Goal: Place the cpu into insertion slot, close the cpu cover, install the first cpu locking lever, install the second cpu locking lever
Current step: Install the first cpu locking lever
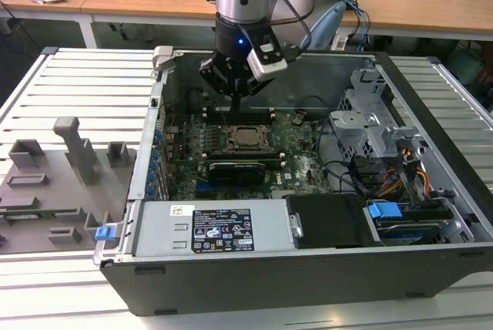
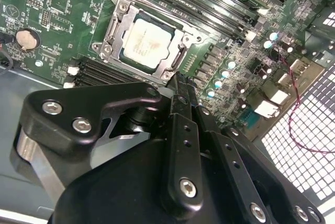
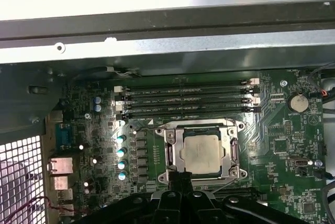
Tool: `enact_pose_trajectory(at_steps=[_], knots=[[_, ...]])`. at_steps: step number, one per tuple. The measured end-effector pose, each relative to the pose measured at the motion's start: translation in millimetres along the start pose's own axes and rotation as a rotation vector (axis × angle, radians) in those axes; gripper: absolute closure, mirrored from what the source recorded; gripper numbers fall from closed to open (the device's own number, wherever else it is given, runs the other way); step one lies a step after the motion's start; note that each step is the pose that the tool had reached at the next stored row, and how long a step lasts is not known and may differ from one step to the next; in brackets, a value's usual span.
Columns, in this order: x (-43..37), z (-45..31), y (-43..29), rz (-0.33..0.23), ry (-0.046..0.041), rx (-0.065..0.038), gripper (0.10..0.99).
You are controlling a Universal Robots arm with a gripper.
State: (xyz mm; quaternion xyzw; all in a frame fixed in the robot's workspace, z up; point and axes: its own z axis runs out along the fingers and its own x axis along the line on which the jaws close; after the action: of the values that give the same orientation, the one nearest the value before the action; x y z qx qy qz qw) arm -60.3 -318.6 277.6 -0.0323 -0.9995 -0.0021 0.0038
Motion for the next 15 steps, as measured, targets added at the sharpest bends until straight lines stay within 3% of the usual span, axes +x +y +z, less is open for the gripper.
enact_pose_trajectory(at_steps=[4, 12, 15], knots=[[3.7, 3.5, -0.3, 0.000, 0.0000, 0.000, 0.980], [22.3, 9.8, -1.5, -0.002, -0.0054, 0.000, 0.980], [23.3, 11.0, -1.5, -0.003, -0.0056, 0.000, 0.980]])
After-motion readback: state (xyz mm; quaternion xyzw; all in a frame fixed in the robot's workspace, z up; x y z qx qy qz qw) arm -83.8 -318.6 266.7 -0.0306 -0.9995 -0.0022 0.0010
